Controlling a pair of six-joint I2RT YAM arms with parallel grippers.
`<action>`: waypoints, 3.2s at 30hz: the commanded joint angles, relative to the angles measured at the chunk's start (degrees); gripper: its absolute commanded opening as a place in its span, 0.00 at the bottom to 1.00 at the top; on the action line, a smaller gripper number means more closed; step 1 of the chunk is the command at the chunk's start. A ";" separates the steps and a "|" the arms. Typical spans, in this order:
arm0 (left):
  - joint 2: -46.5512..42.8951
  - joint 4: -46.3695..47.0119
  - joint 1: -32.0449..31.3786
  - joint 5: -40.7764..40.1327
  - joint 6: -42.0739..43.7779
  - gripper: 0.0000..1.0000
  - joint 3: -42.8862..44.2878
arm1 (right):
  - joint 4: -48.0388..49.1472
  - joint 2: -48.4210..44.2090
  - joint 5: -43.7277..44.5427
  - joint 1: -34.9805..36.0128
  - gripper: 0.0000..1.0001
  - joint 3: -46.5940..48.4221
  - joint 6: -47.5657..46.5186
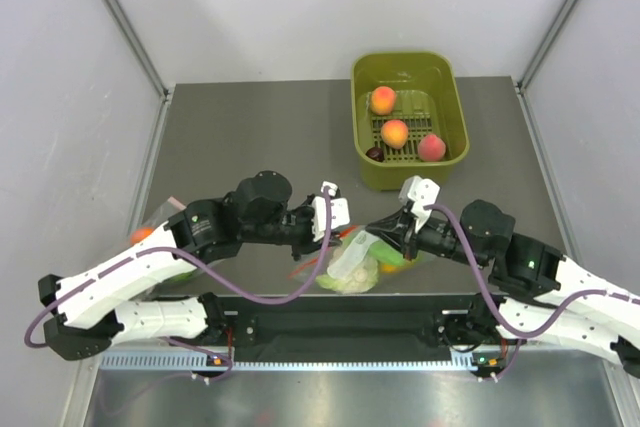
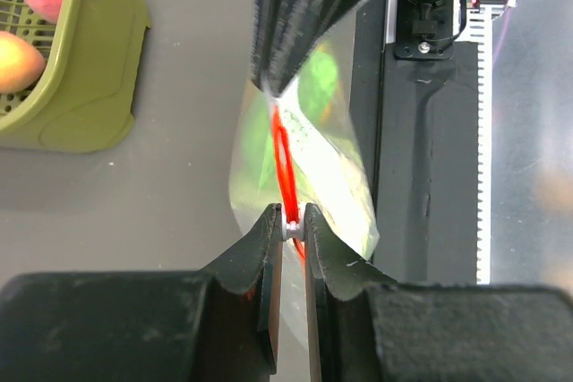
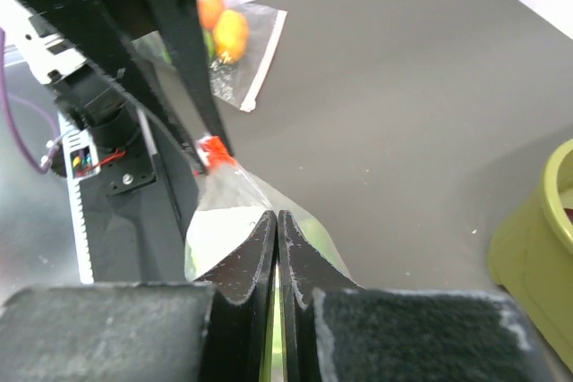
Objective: Open the zip-top bag and remove the fake food
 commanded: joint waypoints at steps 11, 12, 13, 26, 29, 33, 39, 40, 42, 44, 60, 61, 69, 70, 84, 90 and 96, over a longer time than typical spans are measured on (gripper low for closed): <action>1.18 -0.57 0.07 4.89 -0.48 0.00 -0.65 | 4.61 2.80 -13.10 -0.66 0.63 3.14 -4.03; 1.45 -0.49 0.07 4.88 -0.05 0.00 -0.56 | 4.42 2.98 -14.07 -0.66 0.64 3.23 -4.55; 1.62 -0.31 0.07 4.80 0.04 0.00 -0.56 | 4.16 3.24 -15.12 -0.66 0.66 3.40 -4.65; 2.24 0.22 0.07 5.76 1.01 0.00 -0.21 | 5.30 9.31 -17.51 -0.66 0.30 3.76 -5.61; 2.15 0.22 0.07 5.94 0.84 0.00 -0.56 | 7.66 9.49 -15.76 -0.75 0.00 2.88 -5.79; 1.98 0.39 0.07 5.32 0.57 0.00 -1.52 | 12.50 6.42 -11.80 -0.66 0.00 -0.28 -5.09; 1.10 0.57 0.07 3.74 -0.66 0.00 -3.81 | 16.37 0.18 -4.95 -0.66 0.00 -3.18 -6.23; 1.01 0.48 0.07 3.39 -0.75 0.00 -4.07 | 16.55 -0.53 -2.85 -0.66 0.00 -3.62 -6.49; 0.57 0.57 -0.01 2.86 -1.36 0.00 -5.04 | 16.47 -1.94 -0.82 -0.66 0.00 -3.63 -6.76; 0.22 0.57 0.07 1.99 -1.97 0.00 -5.74 | 16.20 -2.81 1.65 -0.66 0.00 -3.19 -7.02; -3.38 -2.68 0.07 -2.06 -4.35 0.00 -6.89 | 15.50 -1.51 23.53 -1.80 0.00 1.12 -9.92; -3.56 -3.03 0.07 -3.19 -4.87 0.00 -6.89 | 15.41 -0.81 23.80 -2.07 0.00 1.47 -10.44; -3.12 -7.77 0.07 -13.65 -10.15 0.00 -7.94 | 16.02 6.23 19.33 -10.57 0.00 3.84 -8.70; -3.03 -8.22 0.07 -14.18 -11.02 0.00 -8.64 | 16.11 6.84 16.62 -12.33 0.00 3.85 -7.21; -5.76 -6.56 0.07 -11.47 -13.14 0.00 -11.63 | 15.67 10.54 5.26 -28.52 0.00 2.53 -0.87; -5.76 2.58 0.07 -4.53 -14.28 0.00 -13.74 | 7.78 12.21 5.60 -28.79 0.06 3.67 5.79; -1.28 8.12 0.07 -1.36 -14.55 0.00 -12.34 | 0.21 8.79 4.47 -28.52 0.54 2.27 14.14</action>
